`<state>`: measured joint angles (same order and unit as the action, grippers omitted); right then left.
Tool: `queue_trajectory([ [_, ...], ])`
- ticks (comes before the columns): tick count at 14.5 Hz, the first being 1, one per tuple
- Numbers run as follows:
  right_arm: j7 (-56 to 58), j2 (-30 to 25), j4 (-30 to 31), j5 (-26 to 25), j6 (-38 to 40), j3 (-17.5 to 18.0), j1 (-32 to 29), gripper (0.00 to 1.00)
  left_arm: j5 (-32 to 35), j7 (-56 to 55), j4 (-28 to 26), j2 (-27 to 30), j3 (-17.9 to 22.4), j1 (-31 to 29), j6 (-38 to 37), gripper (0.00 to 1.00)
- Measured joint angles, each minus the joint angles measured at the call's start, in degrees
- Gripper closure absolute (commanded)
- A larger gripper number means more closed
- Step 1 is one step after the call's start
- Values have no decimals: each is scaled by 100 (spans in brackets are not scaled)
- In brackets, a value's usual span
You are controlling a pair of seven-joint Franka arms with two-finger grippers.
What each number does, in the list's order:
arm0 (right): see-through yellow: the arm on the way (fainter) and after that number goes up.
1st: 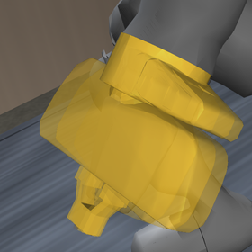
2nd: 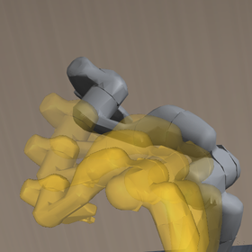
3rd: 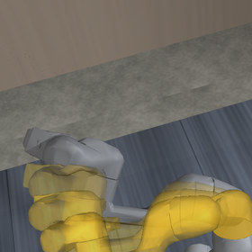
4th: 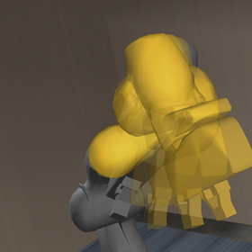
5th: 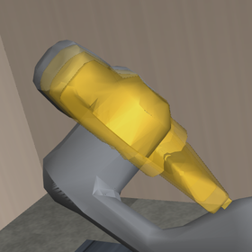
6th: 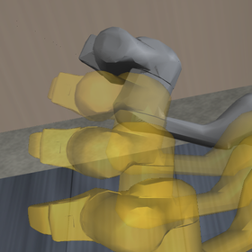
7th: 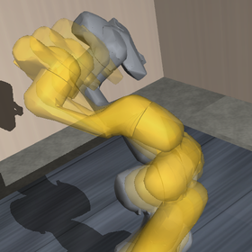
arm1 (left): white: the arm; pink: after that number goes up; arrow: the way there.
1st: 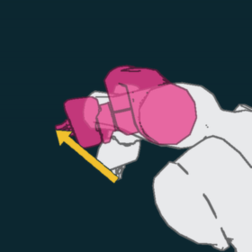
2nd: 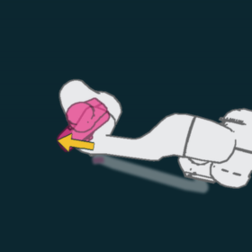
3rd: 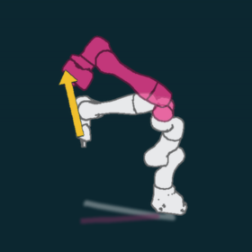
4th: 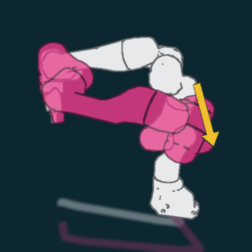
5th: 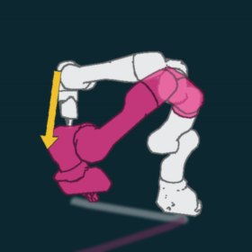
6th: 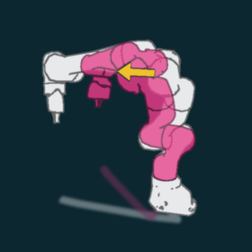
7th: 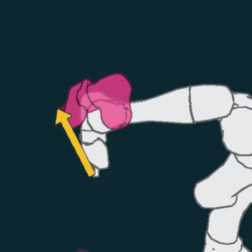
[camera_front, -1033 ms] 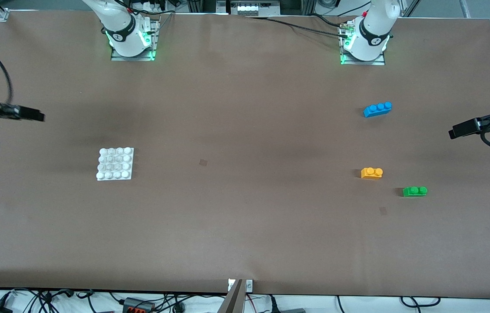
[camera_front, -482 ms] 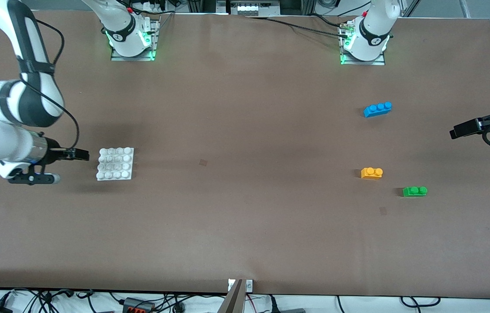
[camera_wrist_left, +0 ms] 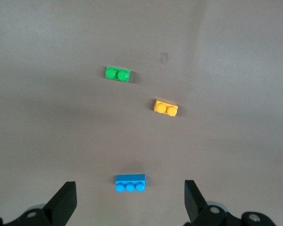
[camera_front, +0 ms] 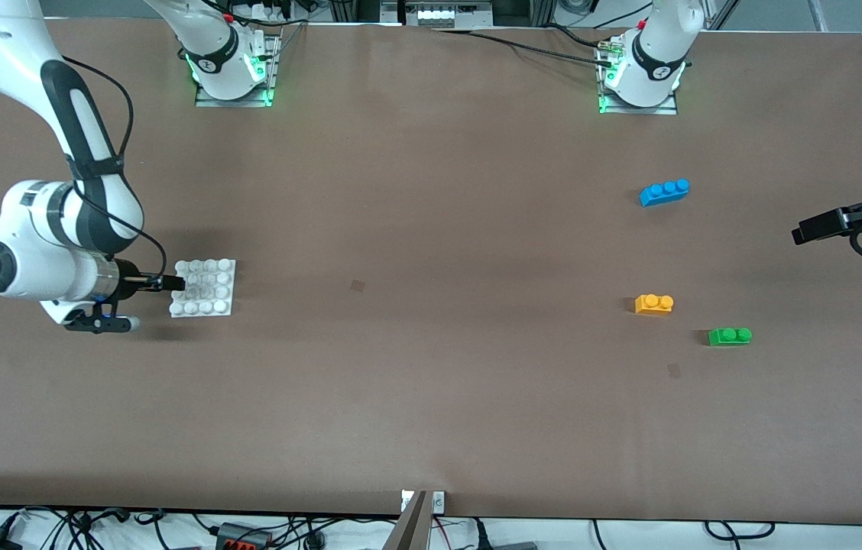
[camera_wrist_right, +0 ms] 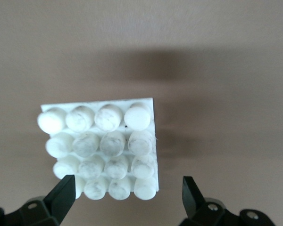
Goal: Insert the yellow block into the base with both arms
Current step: 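Close the right gripper on the edge of the white base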
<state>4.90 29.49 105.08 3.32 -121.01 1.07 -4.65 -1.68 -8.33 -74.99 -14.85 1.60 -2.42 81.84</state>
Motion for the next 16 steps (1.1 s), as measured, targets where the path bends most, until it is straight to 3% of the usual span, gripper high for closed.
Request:
queue_trajectory([
  [6, 207, 194, 666, 7, -1080, 17, 22, 0, 0, 0, 0, 0, 0, -1, -1, 0],
  [10, 271, 195, 690, 0, -1139, 19, 88, 1, 0, 0, 0, 0, 0, -1, -2, 0],
  [14, 283, 259, 708, -4, -1233, 21, 229, 34, -1, 0, 0, 0, 1, -9, -2, 0],
  [16, 283, 240, 703, 0, -1262, 24, 335, 41, -2, 0, 0, 0, 1, -14, -2, 0],
])
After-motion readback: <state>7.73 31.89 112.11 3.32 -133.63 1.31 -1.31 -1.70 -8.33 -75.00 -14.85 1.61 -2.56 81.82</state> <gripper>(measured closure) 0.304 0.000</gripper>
